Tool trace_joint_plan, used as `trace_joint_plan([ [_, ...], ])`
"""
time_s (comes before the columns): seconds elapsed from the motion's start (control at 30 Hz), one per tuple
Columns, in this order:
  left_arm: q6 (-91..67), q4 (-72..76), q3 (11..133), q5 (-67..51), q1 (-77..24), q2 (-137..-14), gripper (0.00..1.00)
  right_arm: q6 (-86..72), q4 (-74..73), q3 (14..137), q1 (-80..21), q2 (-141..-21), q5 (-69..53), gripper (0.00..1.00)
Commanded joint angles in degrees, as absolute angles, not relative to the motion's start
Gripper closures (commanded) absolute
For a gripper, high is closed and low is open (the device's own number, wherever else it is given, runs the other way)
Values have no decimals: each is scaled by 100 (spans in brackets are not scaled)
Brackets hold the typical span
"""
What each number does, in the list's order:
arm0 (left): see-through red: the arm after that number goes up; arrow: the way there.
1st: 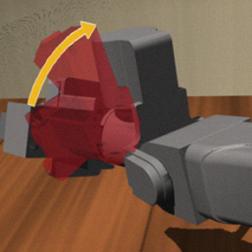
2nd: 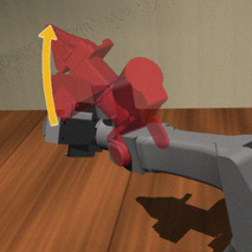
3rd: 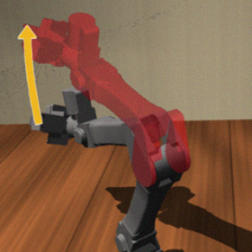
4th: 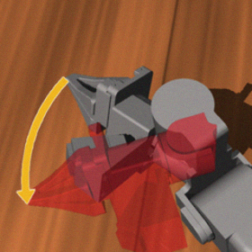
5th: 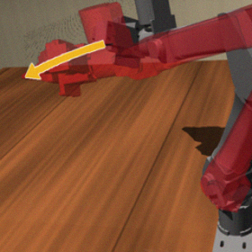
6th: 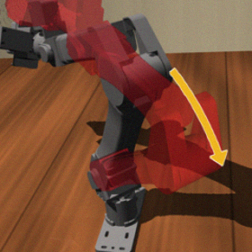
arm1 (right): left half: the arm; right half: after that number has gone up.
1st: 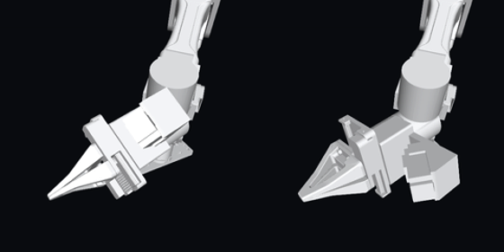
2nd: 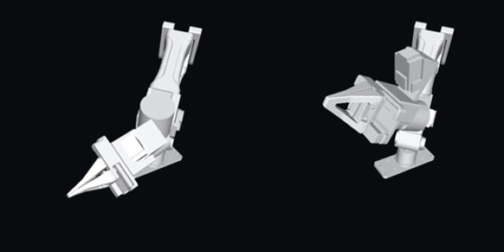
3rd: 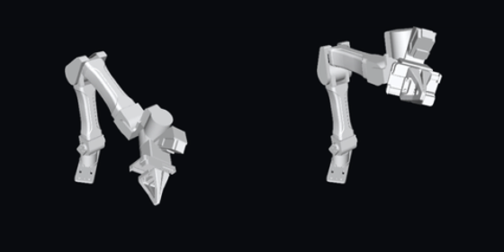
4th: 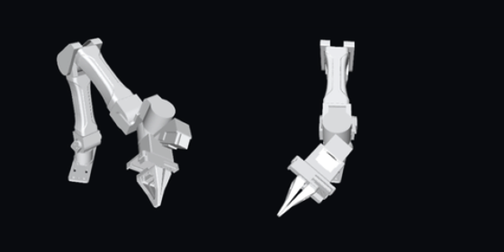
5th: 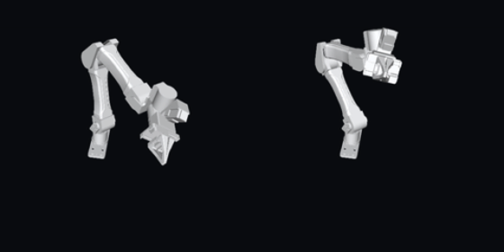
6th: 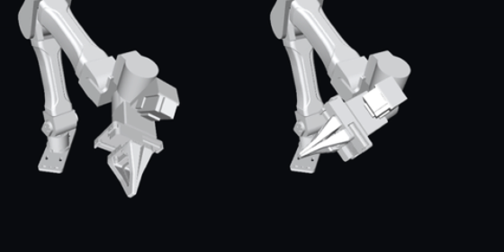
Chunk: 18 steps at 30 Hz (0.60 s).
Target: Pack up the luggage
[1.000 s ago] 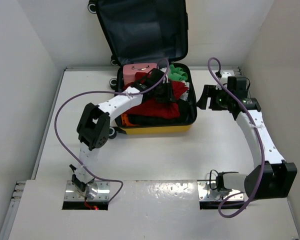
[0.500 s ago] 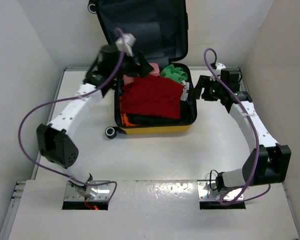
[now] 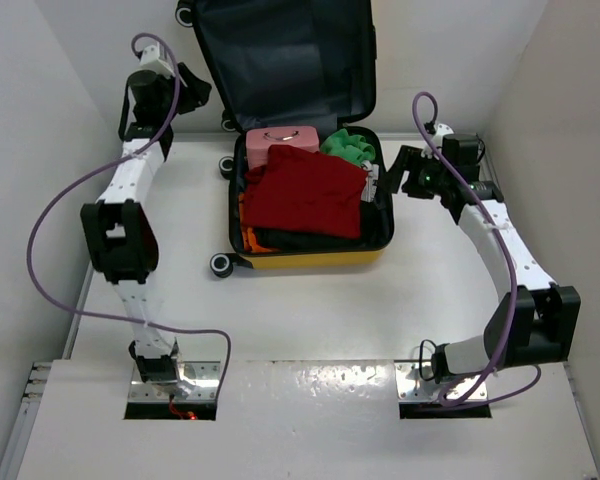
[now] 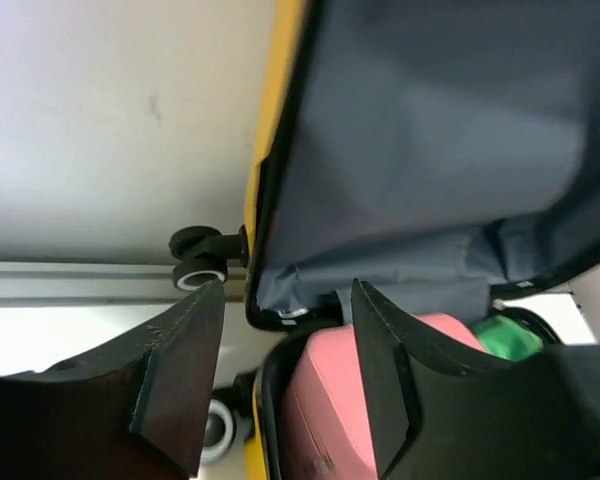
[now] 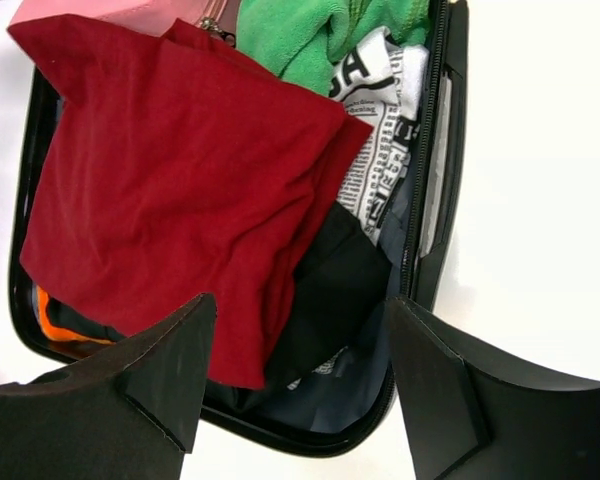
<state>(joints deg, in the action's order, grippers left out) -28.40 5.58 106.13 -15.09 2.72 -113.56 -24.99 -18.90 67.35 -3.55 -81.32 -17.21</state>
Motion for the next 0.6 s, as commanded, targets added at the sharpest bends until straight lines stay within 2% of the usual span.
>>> trace_joint_plan([
  [0.0, -3409, 1661, 11666, -2047, 229, -12142, 39, -2373, -1749, 6935, -299, -8200, -1784, 31],
  [0.17, -3604, 1810, 12680, -1926, 229, -12972, 35, -2277, -1802, 6917, -264, -8297, -1775, 31],
  [0.5, -3437, 2259, 13516, -1573, 114, -13622, 32, -2232, -1749, 6882, -220, -8437, -1732, 31],
  [0.57, -3384, 2486, 13640, -1406, 114, -13728, 40, -2259, -1749, 6934, -220, -8481, -1731, 31],
])
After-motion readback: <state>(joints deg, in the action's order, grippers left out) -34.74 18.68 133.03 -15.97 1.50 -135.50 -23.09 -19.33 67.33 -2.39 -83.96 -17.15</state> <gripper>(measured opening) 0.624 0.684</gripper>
